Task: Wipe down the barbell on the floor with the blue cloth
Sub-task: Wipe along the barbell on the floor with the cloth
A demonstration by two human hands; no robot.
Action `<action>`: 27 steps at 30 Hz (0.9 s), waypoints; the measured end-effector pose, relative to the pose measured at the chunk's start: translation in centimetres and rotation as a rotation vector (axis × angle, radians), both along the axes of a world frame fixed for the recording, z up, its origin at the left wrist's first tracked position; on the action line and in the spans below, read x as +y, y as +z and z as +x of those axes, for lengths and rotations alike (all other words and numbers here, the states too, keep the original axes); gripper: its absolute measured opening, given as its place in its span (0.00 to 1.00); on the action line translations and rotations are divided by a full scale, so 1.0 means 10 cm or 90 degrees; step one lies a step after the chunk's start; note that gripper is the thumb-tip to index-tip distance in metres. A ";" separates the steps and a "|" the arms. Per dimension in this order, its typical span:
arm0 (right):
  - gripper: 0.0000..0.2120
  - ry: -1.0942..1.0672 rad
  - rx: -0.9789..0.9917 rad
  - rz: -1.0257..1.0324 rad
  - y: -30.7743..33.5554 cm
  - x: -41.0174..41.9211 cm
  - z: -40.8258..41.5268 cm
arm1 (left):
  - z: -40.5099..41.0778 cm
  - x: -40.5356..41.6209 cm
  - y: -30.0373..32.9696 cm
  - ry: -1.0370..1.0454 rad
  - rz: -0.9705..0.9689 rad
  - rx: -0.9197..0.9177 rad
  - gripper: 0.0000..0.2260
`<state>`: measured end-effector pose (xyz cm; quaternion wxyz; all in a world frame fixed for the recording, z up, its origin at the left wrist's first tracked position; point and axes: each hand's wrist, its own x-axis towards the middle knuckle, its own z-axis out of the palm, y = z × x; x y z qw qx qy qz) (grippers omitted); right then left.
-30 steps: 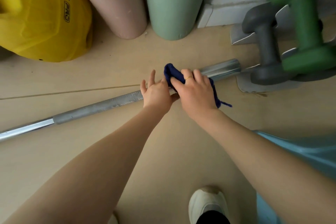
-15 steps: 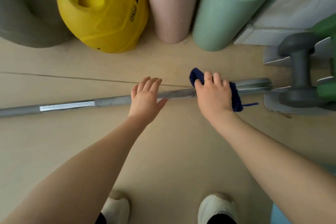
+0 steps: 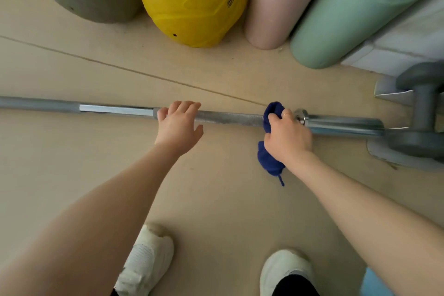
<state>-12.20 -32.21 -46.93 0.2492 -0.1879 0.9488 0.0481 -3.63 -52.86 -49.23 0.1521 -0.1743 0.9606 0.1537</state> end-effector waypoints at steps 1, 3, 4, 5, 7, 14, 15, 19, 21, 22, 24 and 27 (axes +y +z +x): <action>0.12 0.001 -0.003 -0.010 0.00 0.02 0.05 | 0.03 0.02 0.00 -0.008 -0.014 -0.012 0.24; 0.12 0.009 -0.008 -0.025 -0.01 0.07 0.11 | 0.09 0.05 0.01 -0.017 -0.040 -0.039 0.23; 0.13 0.025 -0.005 -0.024 -0.03 0.10 0.13 | 0.11 0.07 0.01 -0.021 -0.052 -0.051 0.23; 0.13 0.038 0.003 -0.014 -0.05 0.13 0.12 | 0.12 0.10 0.00 -0.027 -0.063 -0.064 0.21; 0.14 0.003 0.030 -0.001 -0.10 0.18 0.09 | 0.16 0.16 -0.02 -0.044 -0.085 -0.058 0.17; 0.14 -0.075 -0.012 0.023 -0.12 -0.14 0.26 | 0.20 0.26 -0.09 -0.021 -0.152 0.033 0.09; 0.14 -0.045 -0.019 0.014 -0.12 -0.16 0.29 | 0.19 0.27 -0.10 -0.016 -0.152 0.038 0.08; 0.15 0.018 -0.029 -0.029 -0.10 -0.02 0.15 | 0.18 0.24 -0.13 -0.008 -0.116 0.021 0.09; 0.14 -0.031 -0.017 -0.012 -0.10 0.08 0.03 | 0.18 0.23 -0.13 -0.009 -0.108 0.012 0.10; 0.14 -0.071 -0.011 -0.001 -0.11 0.11 0.01 | 0.18 0.23 -0.12 -0.004 -0.104 0.013 0.10; 0.14 -0.106 -0.003 0.015 -0.13 0.04 0.07 | 0.20 0.24 -0.12 0.005 -0.100 0.017 0.10; 0.14 -0.088 -0.036 -0.071 -0.14 -0.26 0.33 | 0.21 0.25 -0.13 0.011 -0.098 0.031 0.11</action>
